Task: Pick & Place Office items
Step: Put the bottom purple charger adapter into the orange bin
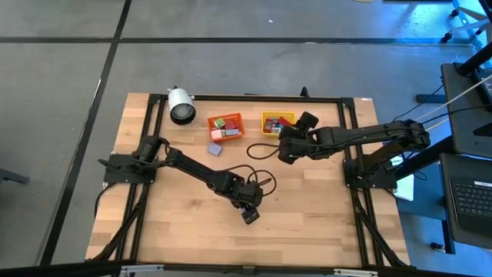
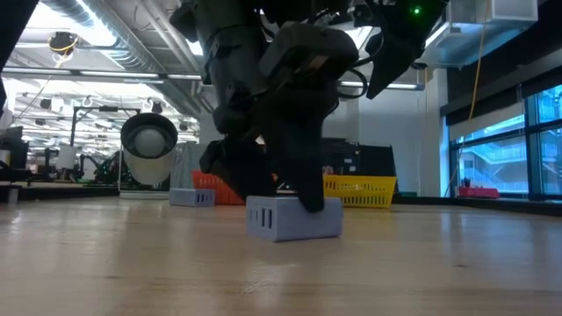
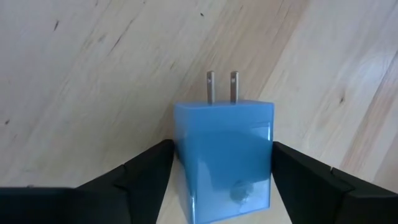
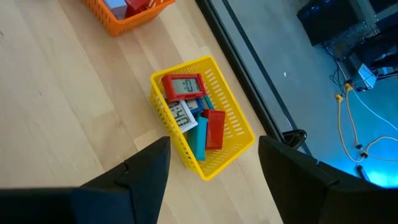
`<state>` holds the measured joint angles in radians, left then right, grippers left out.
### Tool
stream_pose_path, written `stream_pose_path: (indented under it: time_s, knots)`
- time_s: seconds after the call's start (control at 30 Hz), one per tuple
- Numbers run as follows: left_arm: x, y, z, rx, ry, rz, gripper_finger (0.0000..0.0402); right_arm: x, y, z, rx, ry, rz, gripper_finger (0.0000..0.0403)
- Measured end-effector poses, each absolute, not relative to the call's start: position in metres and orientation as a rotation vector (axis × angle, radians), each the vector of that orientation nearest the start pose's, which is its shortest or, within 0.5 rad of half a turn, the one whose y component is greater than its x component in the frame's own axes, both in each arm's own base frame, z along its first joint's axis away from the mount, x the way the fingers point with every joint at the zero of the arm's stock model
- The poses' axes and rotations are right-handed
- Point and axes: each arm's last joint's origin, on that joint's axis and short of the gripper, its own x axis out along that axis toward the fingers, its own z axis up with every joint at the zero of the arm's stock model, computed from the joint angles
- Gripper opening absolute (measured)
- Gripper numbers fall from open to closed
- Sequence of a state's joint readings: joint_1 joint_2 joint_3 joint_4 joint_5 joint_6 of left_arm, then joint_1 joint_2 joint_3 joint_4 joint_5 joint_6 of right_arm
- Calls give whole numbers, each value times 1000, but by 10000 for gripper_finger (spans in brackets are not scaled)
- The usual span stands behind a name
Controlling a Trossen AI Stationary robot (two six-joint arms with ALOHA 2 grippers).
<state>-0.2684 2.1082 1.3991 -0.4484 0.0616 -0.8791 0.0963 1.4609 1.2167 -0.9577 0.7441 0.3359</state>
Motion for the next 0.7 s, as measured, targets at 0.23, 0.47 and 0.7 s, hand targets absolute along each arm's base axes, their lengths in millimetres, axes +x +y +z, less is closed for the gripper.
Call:
stream_pose_path:
  time_s: [0.23, 0.47, 0.7]
  knots:
    - [403, -113, 127, -646, 1198, 221, 237, 276, 7, 282, -210, 996, -736, 245]
    - [404, -111, 138, -619, 1164, 174, 227, 276, 3, 283, -229, 980, -778, 245]
    - [408, -97, 164, -518, 1010, 165, 224, 278, -10, 284, -211, 956, -838, 245]
